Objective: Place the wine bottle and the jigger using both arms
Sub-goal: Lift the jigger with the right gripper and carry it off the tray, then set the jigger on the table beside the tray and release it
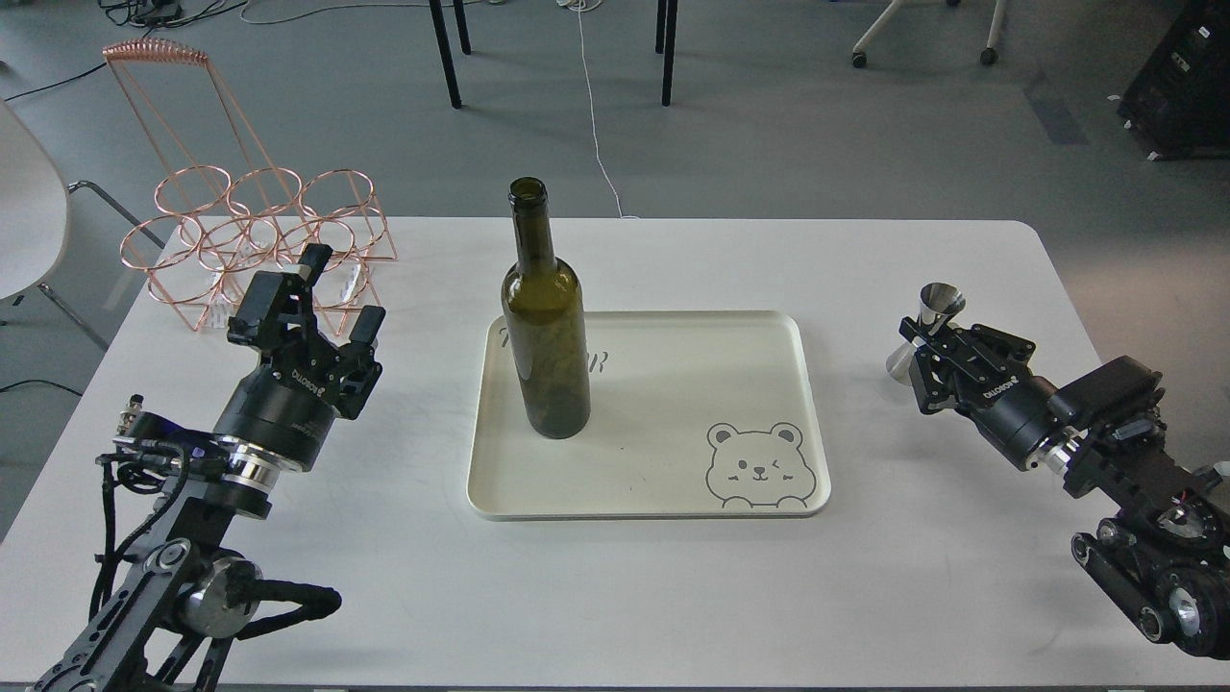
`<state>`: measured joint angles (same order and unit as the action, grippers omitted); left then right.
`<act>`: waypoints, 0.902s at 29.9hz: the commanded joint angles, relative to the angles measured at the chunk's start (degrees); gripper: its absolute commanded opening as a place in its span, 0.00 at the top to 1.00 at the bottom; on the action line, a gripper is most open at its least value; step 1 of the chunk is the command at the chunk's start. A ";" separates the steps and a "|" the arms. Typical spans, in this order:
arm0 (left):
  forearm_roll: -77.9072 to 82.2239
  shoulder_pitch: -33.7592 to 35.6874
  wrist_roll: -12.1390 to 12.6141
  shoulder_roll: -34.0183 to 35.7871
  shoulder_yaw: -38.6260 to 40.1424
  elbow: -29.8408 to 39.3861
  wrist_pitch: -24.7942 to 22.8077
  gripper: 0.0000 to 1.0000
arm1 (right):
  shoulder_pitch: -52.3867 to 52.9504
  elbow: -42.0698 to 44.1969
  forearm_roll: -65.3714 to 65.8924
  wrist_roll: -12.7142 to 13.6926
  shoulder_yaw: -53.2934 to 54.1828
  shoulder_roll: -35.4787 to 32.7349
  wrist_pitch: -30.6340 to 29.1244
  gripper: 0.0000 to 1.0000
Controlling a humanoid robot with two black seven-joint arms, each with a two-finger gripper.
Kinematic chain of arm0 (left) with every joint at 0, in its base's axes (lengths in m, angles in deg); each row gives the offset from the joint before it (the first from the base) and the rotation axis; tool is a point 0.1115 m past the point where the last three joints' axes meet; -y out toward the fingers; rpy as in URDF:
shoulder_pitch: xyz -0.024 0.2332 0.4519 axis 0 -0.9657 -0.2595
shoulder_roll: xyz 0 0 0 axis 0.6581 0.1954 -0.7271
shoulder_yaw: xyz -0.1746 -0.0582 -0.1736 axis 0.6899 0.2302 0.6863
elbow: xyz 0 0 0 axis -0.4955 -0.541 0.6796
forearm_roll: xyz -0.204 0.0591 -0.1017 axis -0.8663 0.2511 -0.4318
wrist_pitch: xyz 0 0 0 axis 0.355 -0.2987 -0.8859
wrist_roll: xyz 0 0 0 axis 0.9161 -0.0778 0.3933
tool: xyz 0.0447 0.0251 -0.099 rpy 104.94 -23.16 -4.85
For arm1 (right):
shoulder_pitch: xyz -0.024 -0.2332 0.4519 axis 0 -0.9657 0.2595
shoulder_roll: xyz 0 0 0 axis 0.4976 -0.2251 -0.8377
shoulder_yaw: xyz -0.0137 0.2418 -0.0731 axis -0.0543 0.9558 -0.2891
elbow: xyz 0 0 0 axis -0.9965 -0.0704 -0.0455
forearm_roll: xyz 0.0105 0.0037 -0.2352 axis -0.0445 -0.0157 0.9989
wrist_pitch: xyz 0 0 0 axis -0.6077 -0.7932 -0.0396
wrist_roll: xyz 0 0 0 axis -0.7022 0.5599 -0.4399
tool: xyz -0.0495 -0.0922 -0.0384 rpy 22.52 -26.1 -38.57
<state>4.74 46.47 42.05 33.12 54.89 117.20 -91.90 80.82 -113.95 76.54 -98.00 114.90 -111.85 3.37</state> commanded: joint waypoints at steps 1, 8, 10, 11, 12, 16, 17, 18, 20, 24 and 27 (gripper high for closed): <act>0.00 0.00 0.00 -0.03 -0.09 0.17 0.00 0.02 | -0.18 2.99 -0.20 0.00 -0.24 0.04 -0.02 0.83; 0.00 0.00 0.00 -0.03 -0.09 0.43 0.00 0.02 | -0.09 6.07 -0.20 0.00 -0.24 1.18 -0.02 0.81; 0.00 0.00 0.00 -0.03 -0.09 0.43 0.00 0.02 | -0.01 6.16 -0.29 0.00 -0.33 1.97 -0.02 0.81; 0.00 0.00 0.00 -0.03 -0.09 0.43 0.00 0.02 | -0.01 6.16 -0.29 0.00 -0.33 2.15 -0.02 0.81; 0.00 0.00 0.00 -0.03 -0.09 0.43 0.00 0.02 | -0.01 6.16 -0.20 0.00 -0.33 2.15 -0.02 0.81; 0.00 0.00 0.00 0.06 -0.09 0.52 0.00 0.02 | 0.17 6.16 -0.29 0.00 -0.33 2.06 -0.02 0.76; 0.00 0.00 0.00 0.06 -0.09 0.43 0.00 0.02 | 0.26 6.07 -0.29 0.00 -0.33 2.06 -0.02 0.74; 0.00 0.00 0.00 0.06 -0.09 0.52 0.00 0.02 | 0.26 5.98 -0.29 0.00 -0.33 1.89 -0.02 0.68; 0.00 0.00 0.00 0.06 -0.09 0.52 0.00 0.02 | 0.43 5.90 -0.37 0.00 -0.42 1.80 -0.02 0.44; 0.00 0.00 0.00 0.06 -0.09 0.43 0.00 0.02 | 0.26 5.11 -1.25 0.00 -0.59 1.54 -0.02 0.21; 0.00 0.00 0.00 0.15 -0.09 0.43 0.00 0.02 | -0.36 3.44 -2.22 0.00 -0.68 0.75 -0.02 0.06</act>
<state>4.74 46.47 42.05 33.20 54.79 117.67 -91.90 81.00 -109.08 75.15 -98.00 114.31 -110.41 3.35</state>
